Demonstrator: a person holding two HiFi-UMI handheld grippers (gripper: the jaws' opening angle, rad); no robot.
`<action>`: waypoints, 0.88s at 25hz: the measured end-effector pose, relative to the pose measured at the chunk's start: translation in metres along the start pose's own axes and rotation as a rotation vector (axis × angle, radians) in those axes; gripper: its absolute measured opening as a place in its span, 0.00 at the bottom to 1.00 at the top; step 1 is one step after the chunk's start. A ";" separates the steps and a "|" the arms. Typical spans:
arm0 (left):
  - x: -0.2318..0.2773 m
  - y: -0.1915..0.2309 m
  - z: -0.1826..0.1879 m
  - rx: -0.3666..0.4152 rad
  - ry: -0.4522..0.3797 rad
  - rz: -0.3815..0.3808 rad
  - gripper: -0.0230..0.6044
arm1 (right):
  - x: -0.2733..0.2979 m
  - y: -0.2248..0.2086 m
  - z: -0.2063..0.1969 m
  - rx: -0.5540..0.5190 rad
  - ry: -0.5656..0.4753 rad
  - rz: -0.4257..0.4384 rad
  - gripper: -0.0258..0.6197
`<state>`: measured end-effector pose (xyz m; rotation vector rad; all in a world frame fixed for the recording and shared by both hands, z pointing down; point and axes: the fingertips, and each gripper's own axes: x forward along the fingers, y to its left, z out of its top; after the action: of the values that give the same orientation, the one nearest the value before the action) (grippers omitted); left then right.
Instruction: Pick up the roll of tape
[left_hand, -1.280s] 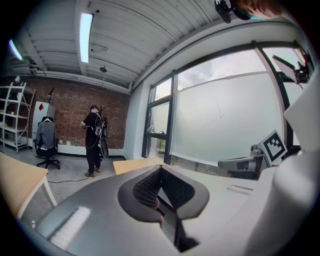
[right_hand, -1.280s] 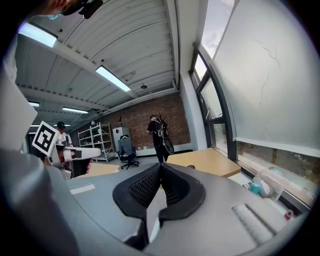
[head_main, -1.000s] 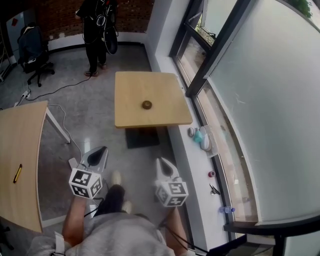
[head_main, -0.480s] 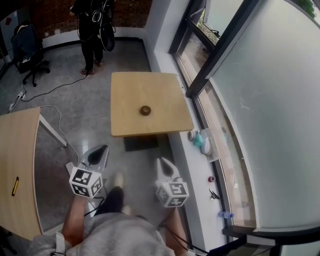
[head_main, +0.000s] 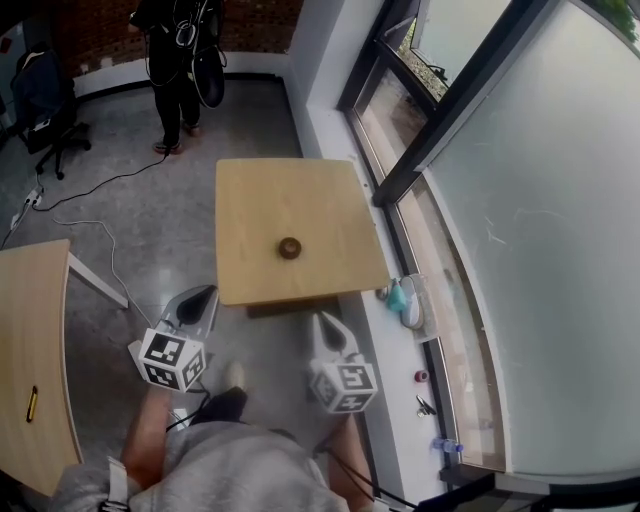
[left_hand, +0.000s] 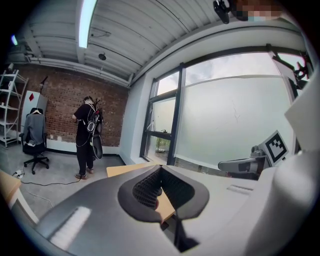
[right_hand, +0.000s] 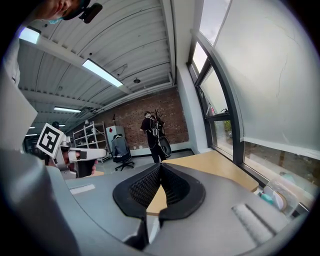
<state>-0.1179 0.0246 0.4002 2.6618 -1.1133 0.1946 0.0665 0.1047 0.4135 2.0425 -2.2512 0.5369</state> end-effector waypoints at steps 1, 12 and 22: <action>0.007 0.005 0.002 0.003 0.000 -0.004 0.04 | 0.008 -0.001 0.003 -0.001 -0.002 -0.003 0.06; 0.071 0.046 0.016 0.013 0.000 -0.043 0.04 | 0.083 -0.014 0.036 -0.045 -0.063 -0.001 0.06; 0.108 0.069 0.011 0.025 0.013 -0.051 0.04 | 0.124 -0.030 0.033 -0.074 -0.043 -0.010 0.06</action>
<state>-0.0920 -0.0988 0.4253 2.7040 -1.0443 0.2170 0.0867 -0.0250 0.4231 2.0488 -2.2469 0.4068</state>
